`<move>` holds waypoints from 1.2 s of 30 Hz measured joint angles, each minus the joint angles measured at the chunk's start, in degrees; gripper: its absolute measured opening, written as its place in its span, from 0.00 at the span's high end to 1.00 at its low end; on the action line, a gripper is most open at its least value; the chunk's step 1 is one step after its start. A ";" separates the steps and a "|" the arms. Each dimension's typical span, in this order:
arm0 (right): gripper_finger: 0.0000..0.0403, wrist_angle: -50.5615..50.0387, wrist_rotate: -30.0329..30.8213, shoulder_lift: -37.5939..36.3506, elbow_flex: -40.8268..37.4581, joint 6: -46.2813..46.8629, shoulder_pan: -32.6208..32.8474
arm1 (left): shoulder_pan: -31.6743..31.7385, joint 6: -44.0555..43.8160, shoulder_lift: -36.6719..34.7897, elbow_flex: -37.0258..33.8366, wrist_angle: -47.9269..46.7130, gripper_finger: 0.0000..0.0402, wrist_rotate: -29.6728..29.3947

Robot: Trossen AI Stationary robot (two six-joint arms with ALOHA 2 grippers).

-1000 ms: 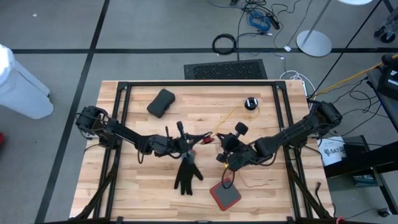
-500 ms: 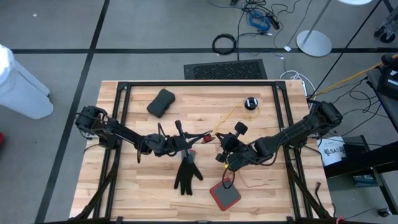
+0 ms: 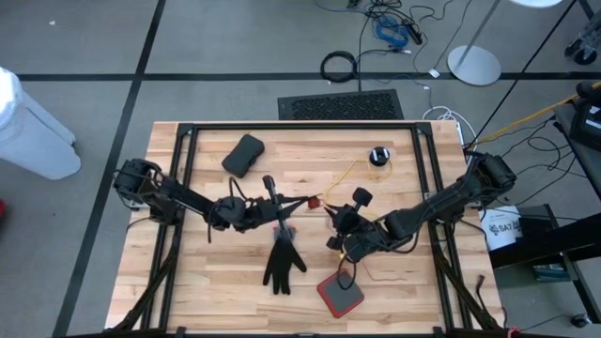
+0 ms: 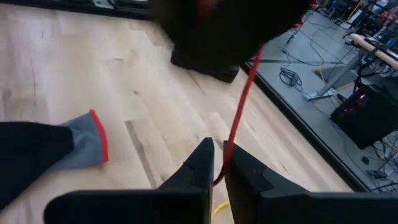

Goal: Coil cords
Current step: Coil the red wire onto the black spool

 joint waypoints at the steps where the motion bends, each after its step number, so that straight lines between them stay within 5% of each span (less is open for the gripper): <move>1: 0.94 -0.81 0.02 0.00 0.00 0.67 0.35 | 0.26 -0.03 0.00 0.00 0.14 1.00 -0.06; 9: 0.94 -5.22 1.66 0.00 -1.07 7.03 2.04 | 2.30 -5.45 -1.05 0.00 0.80 1.00 2.47; 24: 0.94 26.30 1.34 0.00 -16.56 4.39 2.21 | 2.70 -6.03 -1.05 -0.02 1.49 1.00 3.75; 36: 0.94 28.37 1.33 0.00 -16.70 3.68 0.95 | 2.70 -6.19 -1.05 -0.02 1.47 1.00 3.75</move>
